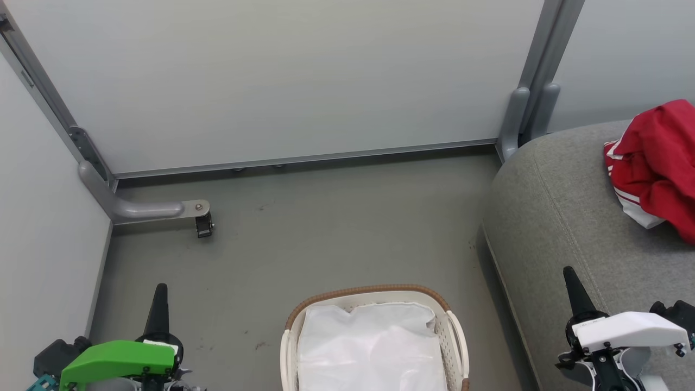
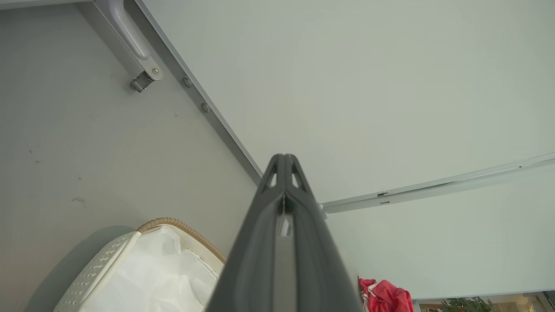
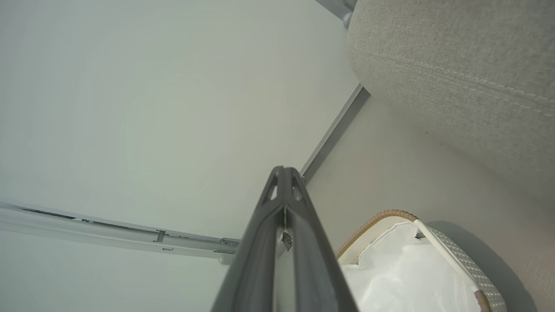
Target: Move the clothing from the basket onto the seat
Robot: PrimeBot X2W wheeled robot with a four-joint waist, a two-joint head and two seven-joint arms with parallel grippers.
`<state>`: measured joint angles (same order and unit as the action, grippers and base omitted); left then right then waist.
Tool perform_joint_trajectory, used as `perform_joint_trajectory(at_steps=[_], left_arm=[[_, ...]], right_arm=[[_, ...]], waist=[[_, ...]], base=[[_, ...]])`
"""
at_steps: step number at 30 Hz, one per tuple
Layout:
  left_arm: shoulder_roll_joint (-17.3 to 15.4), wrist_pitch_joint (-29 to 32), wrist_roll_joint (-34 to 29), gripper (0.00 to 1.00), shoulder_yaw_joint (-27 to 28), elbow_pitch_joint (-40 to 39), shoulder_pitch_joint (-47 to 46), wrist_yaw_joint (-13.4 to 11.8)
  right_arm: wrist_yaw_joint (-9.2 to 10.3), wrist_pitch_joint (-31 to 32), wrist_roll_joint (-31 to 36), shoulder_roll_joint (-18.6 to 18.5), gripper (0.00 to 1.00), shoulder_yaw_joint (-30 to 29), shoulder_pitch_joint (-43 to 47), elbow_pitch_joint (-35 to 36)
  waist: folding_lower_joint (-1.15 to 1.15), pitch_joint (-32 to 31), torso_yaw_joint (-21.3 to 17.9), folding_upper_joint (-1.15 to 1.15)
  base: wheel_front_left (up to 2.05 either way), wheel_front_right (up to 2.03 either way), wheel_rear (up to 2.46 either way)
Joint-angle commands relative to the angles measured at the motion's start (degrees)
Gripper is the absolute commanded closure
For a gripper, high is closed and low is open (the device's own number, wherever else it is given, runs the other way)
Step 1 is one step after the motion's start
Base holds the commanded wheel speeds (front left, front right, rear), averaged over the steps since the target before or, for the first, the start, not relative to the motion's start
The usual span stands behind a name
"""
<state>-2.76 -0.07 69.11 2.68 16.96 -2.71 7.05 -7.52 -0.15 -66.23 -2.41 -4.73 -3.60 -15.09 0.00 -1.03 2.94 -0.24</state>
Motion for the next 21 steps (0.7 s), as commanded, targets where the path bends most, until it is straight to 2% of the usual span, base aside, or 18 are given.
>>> perform_joint_trajectory(at_steps=[1,21], left_arm=[[-0.2,0.3,1.5,1.00,0.4,-0.8,-1.6,0.3],[-0.2,3.1,10.7,1.00,2.0,-1.7,-2.6,0.4]], right_arm=[[0.03,0.5,-1.6,-0.4,1.00,-0.3,-1.2,0.7],[0.03,3.2,-11.9,-0.5,1.00,-1.0,-2.0,0.9]], waist=[[0.00,0.0,-0.1,0.14],[0.00,0.5,-1.1,0.18]], base=[[0.00,0.00,0.00],[0.00,0.00,0.00]])
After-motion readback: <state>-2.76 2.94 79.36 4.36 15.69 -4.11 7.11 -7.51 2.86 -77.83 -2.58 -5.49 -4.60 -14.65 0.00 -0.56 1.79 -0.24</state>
